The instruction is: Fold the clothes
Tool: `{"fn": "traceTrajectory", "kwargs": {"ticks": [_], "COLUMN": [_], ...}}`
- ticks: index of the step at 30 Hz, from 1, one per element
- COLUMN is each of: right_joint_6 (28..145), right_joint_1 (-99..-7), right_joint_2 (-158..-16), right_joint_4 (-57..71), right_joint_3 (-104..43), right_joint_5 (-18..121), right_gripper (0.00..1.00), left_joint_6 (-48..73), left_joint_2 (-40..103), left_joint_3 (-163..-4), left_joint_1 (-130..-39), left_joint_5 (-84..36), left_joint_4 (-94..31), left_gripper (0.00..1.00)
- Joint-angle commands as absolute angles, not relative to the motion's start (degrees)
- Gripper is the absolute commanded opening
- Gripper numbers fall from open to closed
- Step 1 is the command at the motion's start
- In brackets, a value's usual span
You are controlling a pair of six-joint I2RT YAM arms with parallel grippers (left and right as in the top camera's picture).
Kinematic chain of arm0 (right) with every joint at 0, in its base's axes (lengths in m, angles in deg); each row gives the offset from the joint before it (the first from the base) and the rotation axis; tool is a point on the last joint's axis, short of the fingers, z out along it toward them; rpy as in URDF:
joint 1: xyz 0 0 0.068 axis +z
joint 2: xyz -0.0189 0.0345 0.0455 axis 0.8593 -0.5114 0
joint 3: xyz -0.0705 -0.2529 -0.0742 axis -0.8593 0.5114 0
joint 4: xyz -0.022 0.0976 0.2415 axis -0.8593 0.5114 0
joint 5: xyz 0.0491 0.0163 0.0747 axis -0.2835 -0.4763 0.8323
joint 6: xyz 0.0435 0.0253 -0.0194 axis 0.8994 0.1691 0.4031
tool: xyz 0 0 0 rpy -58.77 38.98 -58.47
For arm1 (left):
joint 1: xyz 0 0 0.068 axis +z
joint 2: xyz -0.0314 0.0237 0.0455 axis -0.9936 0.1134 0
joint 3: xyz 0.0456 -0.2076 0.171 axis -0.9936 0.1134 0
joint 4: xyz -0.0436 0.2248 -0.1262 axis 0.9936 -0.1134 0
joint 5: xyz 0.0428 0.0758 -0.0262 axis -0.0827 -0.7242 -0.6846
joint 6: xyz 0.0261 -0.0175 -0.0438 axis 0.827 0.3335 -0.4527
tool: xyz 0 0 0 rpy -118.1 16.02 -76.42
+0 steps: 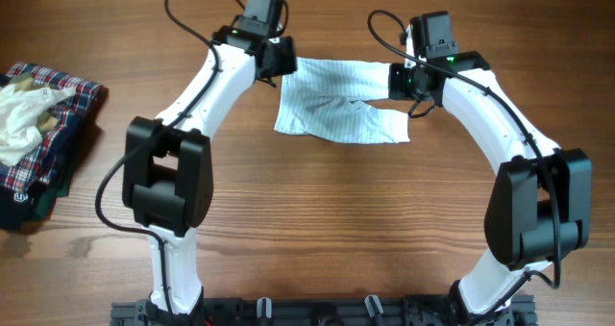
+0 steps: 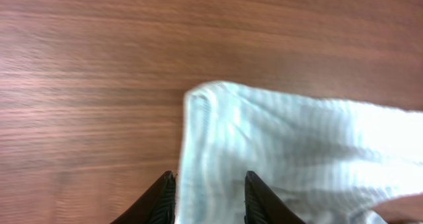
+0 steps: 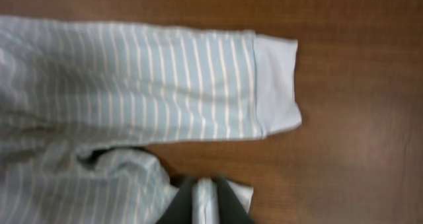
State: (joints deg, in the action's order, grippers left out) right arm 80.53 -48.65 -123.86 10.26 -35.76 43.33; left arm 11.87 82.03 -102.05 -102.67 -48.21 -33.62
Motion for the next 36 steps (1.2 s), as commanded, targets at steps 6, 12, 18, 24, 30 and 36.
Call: {"fn": "traceTrajectory", "kwargs": {"ticks": [6, 12, 18, 24, 30, 36], "right_joint_6": [82.10, 83.24, 83.08, 81.84, 82.21, 82.19], "right_joint_1": [-48.83, -48.83, -48.83, -48.89, -51.84, -52.56], "right_joint_2": [-123.36, -123.88, -129.50, -132.19, -132.19, -132.19], "right_joint_4": [16.19, 11.07, 8.17, 6.66, 5.81, 5.37], "right_joint_3": [-32.54, -27.28, -26.64, -26.60, -26.60, -26.60], "right_joint_5": [44.03, 44.10, 44.69, 38.55, 34.26, 35.01], "right_gripper": [0.04, 0.04, 0.04, 0.05, 0.04, 0.17], "left_joint_6": [12.37, 12.37, 12.40, 12.37, 12.40, 12.37], "left_joint_2": [83.19, 83.19, 83.19, 83.19, 83.19, 83.19], "left_joint_3": [-102.64, -102.64, -102.61, -102.64, -102.61, -102.64], "left_joint_1": [-105.66, -105.66, -105.49, -105.47, -105.44, -105.34], "left_joint_5": [-45.48, -45.48, -46.75, -47.18, -47.62, -47.62], "left_joint_4": [-33.81, -34.69, -35.37, -35.37, -36.22, -36.24], "left_gripper": [0.35, 0.39, 0.41, 0.41, 0.41, 0.42]}}
